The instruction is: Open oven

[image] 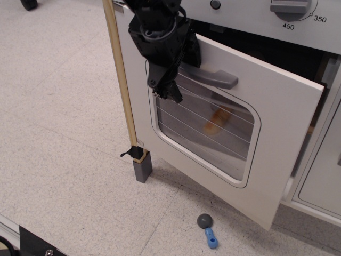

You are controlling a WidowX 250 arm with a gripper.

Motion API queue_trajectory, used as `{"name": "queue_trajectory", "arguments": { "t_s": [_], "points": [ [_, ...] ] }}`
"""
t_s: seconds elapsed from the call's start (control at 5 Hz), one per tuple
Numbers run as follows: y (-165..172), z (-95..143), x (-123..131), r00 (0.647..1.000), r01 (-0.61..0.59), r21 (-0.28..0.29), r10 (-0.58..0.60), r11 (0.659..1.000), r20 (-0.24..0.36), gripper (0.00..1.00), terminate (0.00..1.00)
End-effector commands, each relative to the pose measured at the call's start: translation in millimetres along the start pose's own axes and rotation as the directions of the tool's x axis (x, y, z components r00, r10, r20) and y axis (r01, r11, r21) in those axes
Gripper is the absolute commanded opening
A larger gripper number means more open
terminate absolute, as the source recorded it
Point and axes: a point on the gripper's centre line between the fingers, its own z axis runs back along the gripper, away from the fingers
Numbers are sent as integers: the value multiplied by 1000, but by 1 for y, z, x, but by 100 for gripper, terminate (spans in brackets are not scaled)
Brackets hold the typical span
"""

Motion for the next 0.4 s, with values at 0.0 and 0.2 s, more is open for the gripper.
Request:
{"name": "queue_trajectory", "arguments": {
  "t_s": [0.0, 0.2],
  "points": [
    [-6, 30, 20, 999, 18, -13, -18, 1000, -27, 100, 0],
    [-18, 55, 5, 996, 21, -21, -23, 1000, -87, 100, 0]
  ]
}}
